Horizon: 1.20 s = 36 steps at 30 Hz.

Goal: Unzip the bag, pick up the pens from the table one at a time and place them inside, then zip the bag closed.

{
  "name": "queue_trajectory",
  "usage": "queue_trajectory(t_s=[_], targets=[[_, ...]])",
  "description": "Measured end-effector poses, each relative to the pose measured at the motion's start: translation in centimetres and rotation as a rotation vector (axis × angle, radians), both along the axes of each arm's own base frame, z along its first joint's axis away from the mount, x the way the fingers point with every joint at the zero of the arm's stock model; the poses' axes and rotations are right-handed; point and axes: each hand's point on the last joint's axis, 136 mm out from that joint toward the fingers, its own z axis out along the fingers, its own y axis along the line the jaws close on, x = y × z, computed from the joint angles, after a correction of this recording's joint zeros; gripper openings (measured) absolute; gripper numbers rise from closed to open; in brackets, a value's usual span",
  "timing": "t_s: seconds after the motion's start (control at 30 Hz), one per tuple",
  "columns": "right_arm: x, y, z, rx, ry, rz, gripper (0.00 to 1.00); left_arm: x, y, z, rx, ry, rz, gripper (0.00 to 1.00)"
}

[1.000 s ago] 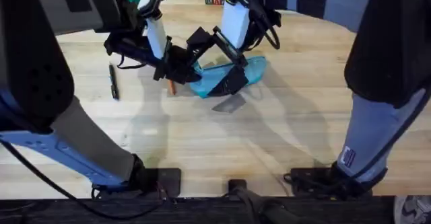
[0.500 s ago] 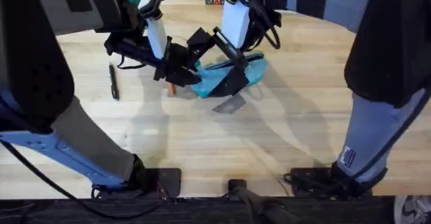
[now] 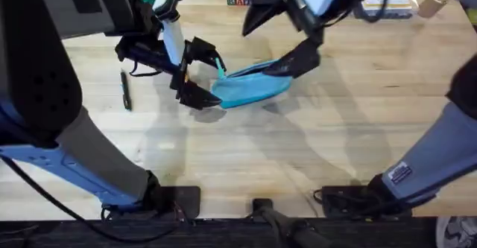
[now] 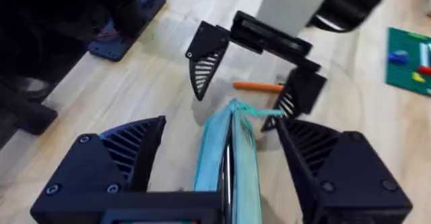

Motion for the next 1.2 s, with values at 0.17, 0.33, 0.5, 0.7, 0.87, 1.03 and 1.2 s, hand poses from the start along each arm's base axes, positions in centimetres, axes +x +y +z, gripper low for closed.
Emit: queue_trajectory(t_s=[0.17, 0.33, 0.5, 0.7, 0.87, 1.03, 1.2], targets=[[0.6, -2.4, 1.2, -0.004, 0.014, -0.071, 0.996, 0.2, 0.0, -0.1, 0.001, -0.01, 0.0, 0.992], [1.0, -4.7, 2.5, -0.005, 0.023, -0.143, 0.995, 0.3, 0.3, -0.4, 0.029, -0.021, -0.008, 0.995], [0.9, -5.8, 3.6, -0.006, -0.006, -0.172, 0.995, 0.5, 1.0, -0.7, 0.09, -0.045, -0.019, 0.995], [0.1, -6.8, 4.0, -0.073, -0.065, -0.171, 0.996, 0.4, 2.2, 2.4, 0.168, -0.178, -0.01, 0.995], [-0.9, -7.6, 4.5, -0.144, -0.121, -0.162, 0.995, -0.1, 2.8, 5.4, 0.23, -0.267, 0.018, 0.995], [-1.7, -8.4, 5.0, -0.211, -0.183, -0.163, 0.995, -0.8, 3.2, 8.0, 0.276, -0.289, 0.105, 0.995], [-2.6, -9.0, 6.0, -0.25, -0.239, -0.172, 0.996, -1.7, 3.6, 10.7, 0.308, -0.298, 0.218, 0.995]])
